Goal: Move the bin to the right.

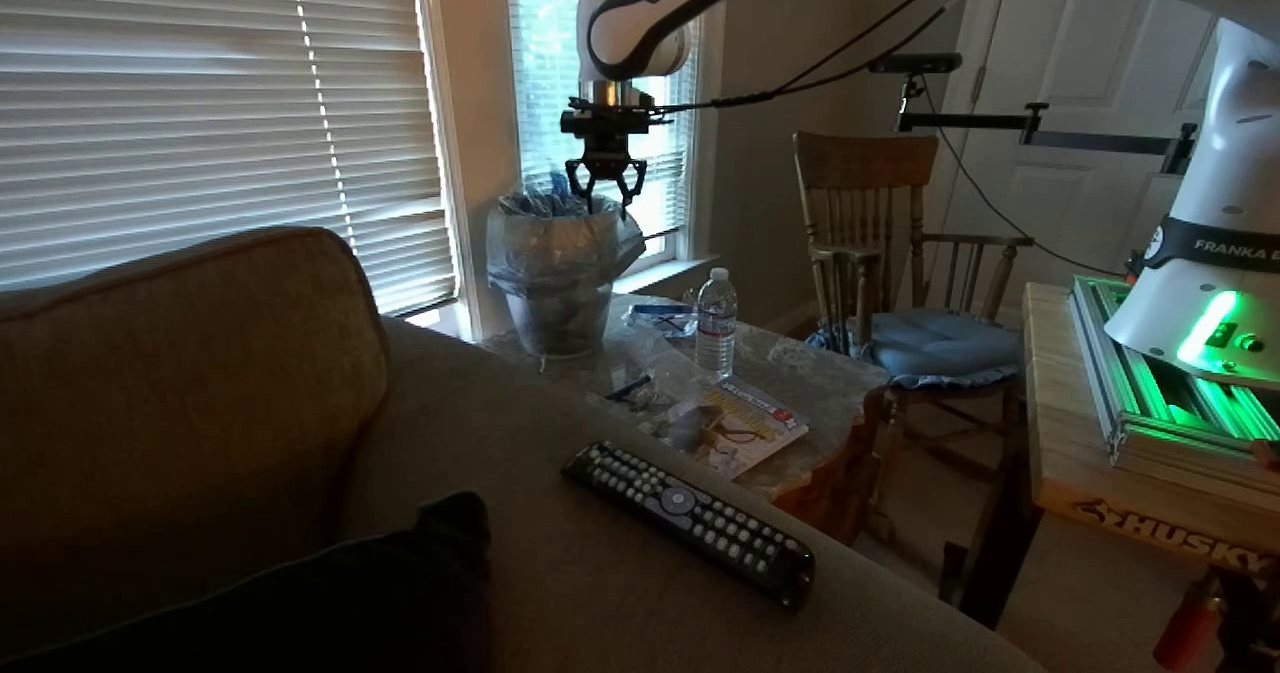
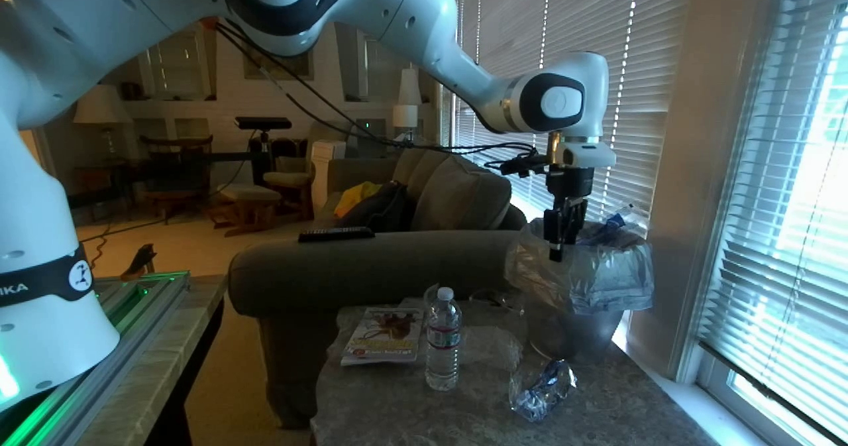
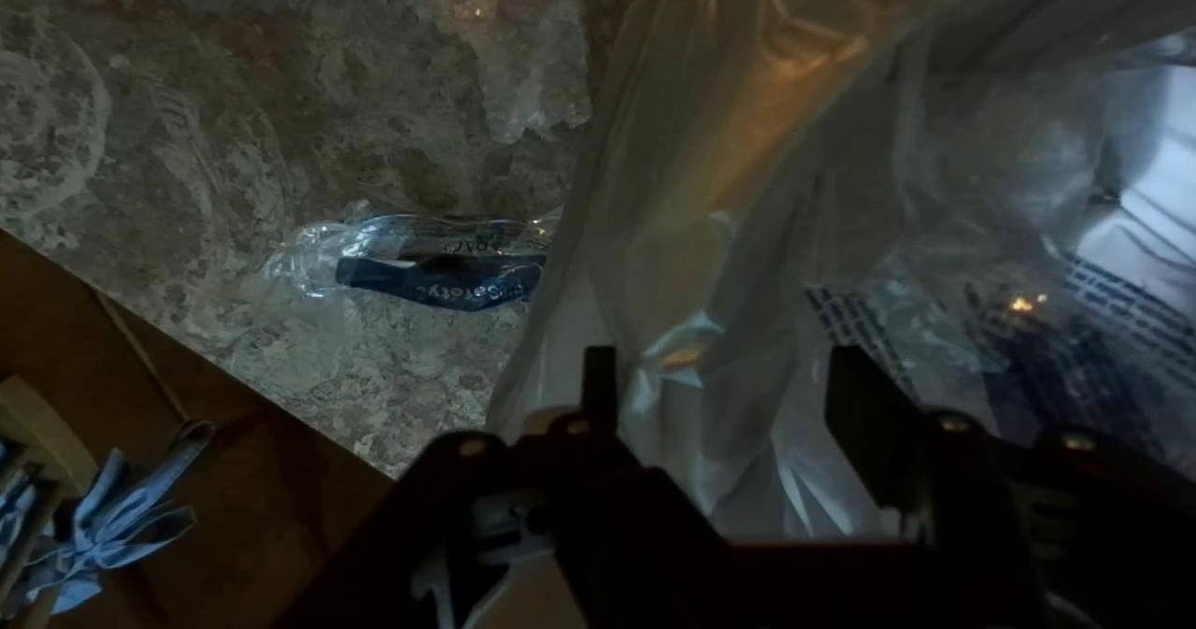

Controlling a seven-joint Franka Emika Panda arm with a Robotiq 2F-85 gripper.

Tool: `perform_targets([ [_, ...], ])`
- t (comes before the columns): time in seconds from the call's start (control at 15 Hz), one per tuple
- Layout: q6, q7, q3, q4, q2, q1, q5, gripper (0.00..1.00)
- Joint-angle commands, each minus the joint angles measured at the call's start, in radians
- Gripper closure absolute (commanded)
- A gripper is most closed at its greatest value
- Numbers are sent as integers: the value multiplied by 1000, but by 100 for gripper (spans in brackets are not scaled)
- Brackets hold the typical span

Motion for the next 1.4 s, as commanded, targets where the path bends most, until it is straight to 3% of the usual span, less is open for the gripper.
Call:
perform_targets([
  [0.0,-18,19,-5,61,37,4,23,61],
  [0.13,-15,19,-5,60,36,5,22,81],
  [0.33,-19,13,-2,53,26,4,24,98],
  [1.33,-8,28,-19,-13,-12,-72,61,98],
])
